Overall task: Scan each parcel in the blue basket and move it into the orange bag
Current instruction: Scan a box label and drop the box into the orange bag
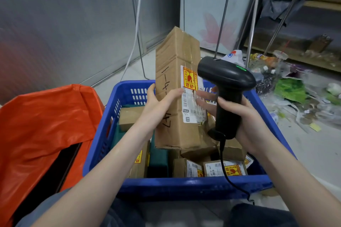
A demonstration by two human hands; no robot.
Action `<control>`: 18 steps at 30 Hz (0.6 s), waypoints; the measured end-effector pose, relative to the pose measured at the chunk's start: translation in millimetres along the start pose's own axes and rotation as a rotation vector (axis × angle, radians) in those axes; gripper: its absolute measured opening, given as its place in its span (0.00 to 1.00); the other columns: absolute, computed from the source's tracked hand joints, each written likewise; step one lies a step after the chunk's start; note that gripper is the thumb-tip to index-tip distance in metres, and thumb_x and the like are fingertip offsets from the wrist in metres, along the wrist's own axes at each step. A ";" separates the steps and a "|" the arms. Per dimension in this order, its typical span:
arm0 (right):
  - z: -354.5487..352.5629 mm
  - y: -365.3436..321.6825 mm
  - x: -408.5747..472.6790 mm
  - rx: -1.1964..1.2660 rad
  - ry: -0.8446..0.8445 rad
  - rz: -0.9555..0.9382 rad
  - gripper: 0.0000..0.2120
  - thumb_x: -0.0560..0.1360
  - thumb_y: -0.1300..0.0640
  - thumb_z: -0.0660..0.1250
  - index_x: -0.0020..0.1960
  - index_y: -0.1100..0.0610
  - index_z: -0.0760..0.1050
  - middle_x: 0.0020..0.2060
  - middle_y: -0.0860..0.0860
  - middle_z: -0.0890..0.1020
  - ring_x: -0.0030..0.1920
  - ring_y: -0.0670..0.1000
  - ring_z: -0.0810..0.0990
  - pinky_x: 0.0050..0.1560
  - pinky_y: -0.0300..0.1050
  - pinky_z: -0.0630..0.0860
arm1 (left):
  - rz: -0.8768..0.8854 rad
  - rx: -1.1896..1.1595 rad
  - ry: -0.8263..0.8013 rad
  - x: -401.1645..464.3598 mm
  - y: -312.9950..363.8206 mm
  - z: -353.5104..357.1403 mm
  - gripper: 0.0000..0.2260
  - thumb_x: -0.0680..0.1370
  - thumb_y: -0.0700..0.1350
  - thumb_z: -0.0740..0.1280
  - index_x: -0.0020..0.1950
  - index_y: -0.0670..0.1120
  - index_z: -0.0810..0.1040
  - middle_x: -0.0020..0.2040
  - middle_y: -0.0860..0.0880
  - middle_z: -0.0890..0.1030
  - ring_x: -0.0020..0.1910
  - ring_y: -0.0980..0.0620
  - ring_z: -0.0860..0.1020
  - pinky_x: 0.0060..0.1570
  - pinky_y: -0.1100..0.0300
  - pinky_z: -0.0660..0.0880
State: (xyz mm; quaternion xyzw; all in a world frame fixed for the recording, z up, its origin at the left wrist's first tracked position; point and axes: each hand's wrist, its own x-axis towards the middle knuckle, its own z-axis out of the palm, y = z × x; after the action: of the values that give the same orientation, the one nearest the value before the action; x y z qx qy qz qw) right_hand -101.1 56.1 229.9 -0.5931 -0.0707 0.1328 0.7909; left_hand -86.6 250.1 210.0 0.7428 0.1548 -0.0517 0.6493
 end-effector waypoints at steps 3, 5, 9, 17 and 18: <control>-2.0 -0.6 3.6 -0.054 0.115 -0.028 0.21 0.68 0.56 0.68 0.61 0.55 0.73 0.57 0.54 0.82 0.60 0.55 0.79 0.61 0.52 0.71 | 0.021 0.040 -0.002 4.3 2.1 -0.1 0.42 0.69 0.66 0.68 0.77 0.57 0.53 0.67 0.52 0.70 0.61 0.50 0.71 0.49 0.57 0.69; -5.9 -1.0 6.1 -0.073 0.244 -0.024 0.22 0.65 0.53 0.70 0.59 0.51 0.75 0.58 0.51 0.81 0.61 0.54 0.77 0.61 0.53 0.72 | 0.019 0.025 -0.035 9.5 6.9 -0.4 0.40 0.66 0.68 0.66 0.75 0.56 0.59 0.65 0.53 0.73 0.60 0.51 0.74 0.54 0.54 0.71; -9.9 -1.4 7.9 -0.078 0.244 0.051 0.25 0.65 0.49 0.70 0.62 0.51 0.75 0.58 0.50 0.82 0.61 0.54 0.78 0.64 0.58 0.71 | -0.010 -0.031 -0.065 10.0 7.0 0.2 0.46 0.58 0.75 0.66 0.72 0.54 0.67 0.65 0.50 0.76 0.60 0.50 0.76 0.63 0.48 0.70; -8.1 -1.2 7.1 -0.049 0.174 0.024 0.25 0.68 0.52 0.71 0.64 0.52 0.73 0.59 0.49 0.81 0.60 0.53 0.79 0.65 0.59 0.70 | -0.078 -0.018 -0.283 -2.9 6.2 -3.1 0.20 0.64 0.62 0.66 0.53 0.57 0.74 0.49 0.52 0.82 0.50 0.54 0.81 0.54 0.55 0.76; -9.0 -2.0 7.7 -0.042 0.187 0.014 0.25 0.68 0.52 0.70 0.64 0.52 0.73 0.59 0.49 0.81 0.60 0.54 0.80 0.65 0.60 0.71 | -0.073 -0.042 -0.296 -5.1 6.1 -3.5 0.23 0.63 0.62 0.66 0.55 0.56 0.74 0.49 0.52 0.83 0.49 0.54 0.82 0.50 0.56 0.77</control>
State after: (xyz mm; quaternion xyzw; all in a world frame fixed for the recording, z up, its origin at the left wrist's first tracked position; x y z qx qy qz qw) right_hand -91.1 49.6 228.9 -0.6200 0.0046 0.0810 0.7804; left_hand -90.1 252.0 217.8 0.7072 0.0852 -0.1810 0.6782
